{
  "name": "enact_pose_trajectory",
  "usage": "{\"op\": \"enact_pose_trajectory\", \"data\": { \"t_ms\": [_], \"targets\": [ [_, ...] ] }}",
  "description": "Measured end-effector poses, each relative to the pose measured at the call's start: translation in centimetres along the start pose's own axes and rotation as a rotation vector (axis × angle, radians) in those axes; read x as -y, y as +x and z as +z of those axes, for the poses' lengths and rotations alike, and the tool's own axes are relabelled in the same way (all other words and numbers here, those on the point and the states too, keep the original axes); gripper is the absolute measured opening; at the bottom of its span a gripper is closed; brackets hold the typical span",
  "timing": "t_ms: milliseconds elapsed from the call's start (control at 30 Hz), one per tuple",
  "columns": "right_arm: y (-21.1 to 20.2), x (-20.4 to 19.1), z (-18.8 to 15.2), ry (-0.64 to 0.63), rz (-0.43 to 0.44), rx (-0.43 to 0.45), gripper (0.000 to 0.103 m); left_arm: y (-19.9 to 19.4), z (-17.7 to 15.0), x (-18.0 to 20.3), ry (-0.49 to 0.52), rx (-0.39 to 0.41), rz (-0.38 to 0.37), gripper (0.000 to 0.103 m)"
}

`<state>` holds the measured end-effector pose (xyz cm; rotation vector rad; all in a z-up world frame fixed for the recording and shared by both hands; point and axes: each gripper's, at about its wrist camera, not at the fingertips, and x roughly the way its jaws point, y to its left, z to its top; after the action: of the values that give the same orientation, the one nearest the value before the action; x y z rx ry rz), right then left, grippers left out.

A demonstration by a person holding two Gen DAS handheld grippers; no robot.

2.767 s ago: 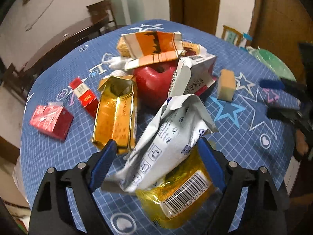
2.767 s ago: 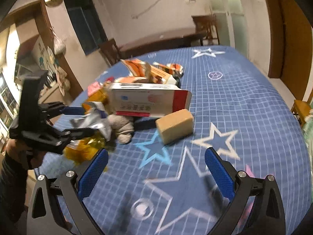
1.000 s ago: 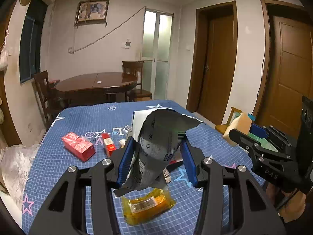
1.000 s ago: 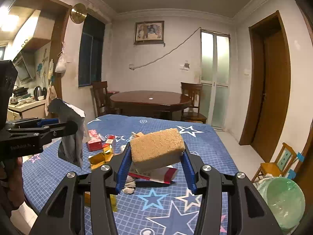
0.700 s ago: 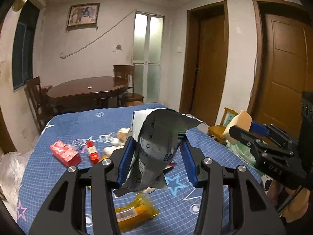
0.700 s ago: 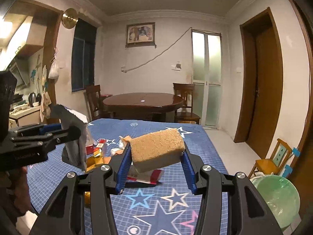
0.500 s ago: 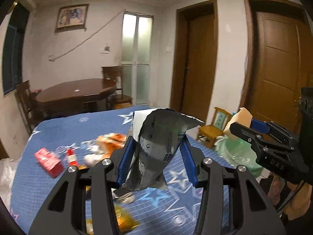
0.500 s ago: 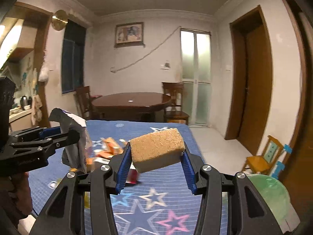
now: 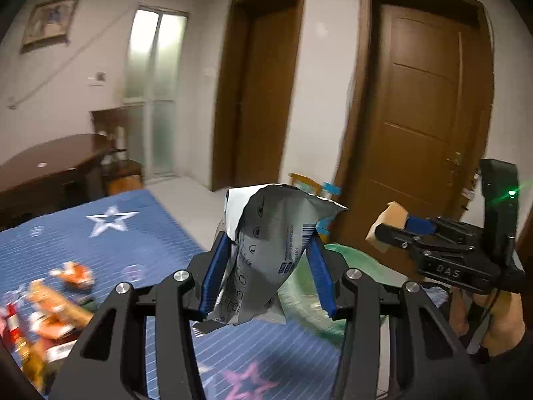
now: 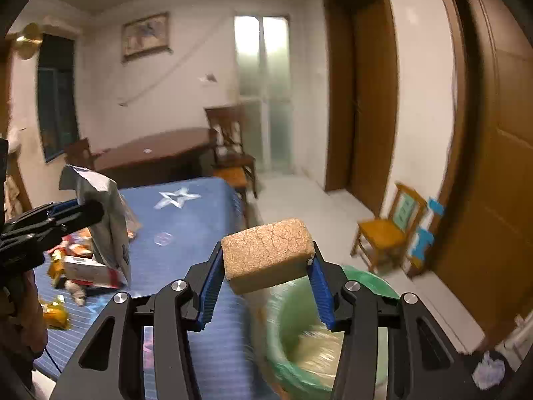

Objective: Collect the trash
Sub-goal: 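Carry the silver wrapper and tan sponge in both tools over the green bin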

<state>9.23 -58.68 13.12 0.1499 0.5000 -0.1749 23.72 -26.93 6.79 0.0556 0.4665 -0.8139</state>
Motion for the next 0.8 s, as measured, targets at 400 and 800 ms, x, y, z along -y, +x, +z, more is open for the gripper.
{"op": "enact_pose_trajectory", "data": {
  "t_ms": [400, 800],
  "targets": [
    [7.8, 12.0, -5.0, 0.127, -0.035, -0.248, 0.05, 14.7, -0.8, 5.4, -0.018, -0.2, -0.2, 0.046],
    [11.6, 12.1, -10.7, 0.18, -0.034, -0.316, 0.05, 21.6, -3.0, 7.6, -0.049, -0.316, -0.249, 0.046]
  ]
}}
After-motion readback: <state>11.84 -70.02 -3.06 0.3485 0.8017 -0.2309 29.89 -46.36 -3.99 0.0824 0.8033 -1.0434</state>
